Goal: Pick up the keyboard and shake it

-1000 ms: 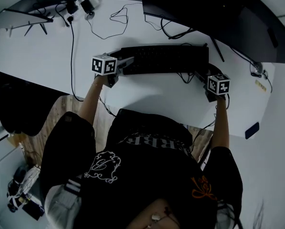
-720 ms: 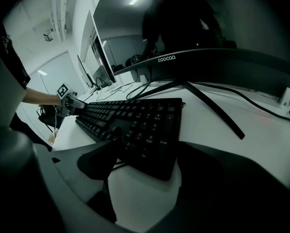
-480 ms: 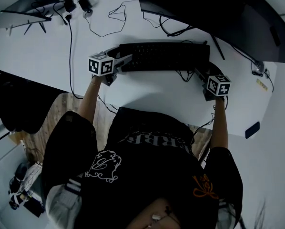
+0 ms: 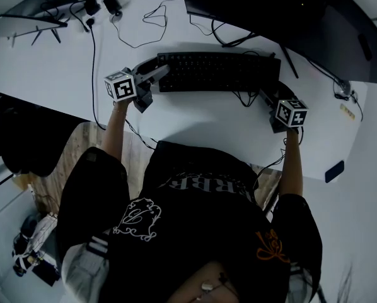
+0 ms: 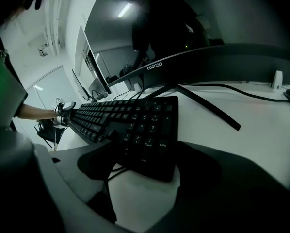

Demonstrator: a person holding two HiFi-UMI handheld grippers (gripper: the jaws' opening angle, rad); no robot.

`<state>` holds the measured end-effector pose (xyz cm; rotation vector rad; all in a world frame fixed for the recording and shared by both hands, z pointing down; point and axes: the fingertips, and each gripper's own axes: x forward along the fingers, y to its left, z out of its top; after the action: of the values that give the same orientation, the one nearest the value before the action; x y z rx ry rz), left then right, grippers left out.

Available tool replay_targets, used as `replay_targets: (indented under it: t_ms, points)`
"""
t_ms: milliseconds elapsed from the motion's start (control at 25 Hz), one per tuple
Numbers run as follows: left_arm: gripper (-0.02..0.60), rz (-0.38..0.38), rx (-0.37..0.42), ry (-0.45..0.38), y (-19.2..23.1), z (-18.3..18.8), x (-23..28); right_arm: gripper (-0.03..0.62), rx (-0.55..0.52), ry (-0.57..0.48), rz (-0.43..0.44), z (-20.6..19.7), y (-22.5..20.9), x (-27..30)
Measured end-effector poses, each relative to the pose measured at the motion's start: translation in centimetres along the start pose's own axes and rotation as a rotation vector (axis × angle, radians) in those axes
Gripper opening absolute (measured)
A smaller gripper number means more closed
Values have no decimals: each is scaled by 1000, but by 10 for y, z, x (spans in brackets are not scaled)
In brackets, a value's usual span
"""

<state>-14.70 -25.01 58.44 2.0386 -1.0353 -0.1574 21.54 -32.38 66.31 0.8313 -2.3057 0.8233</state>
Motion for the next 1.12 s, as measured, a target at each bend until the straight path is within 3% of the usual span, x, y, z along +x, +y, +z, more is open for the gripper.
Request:
replay_targets:
  t_ms: [240,440,520,600,720,880,1000,1120]
  points:
    - [304,-81,-121,84,6,-2,1,382,4,-15,-26,3,-5,-4]
    - [192,-134,-191,99,10,5,1,382,8,-28,-9,1,-5,-5]
    - [144,-162,-144,102,5,13,2,382,14,-41,-7,2,-6,-7]
    - [140,-211,-117,131,-7,16,6,382,14,-52,-8,2,-7,-9]
    - [140,-244,-29,258,-17,4,9,380,-9,-54,-19,0,-11,-15]
    - [221,-185,163,413,-14,-22,15,379,-34,-49,-44,-4,-16,-20]
    - [224,-170,183,359,-12,-21,19,377,-37,-60,-54,-4,-17,-21]
    - [210,-185,153,183,-21,2,23,377,-17,-86,-59,-2,-18,-22]
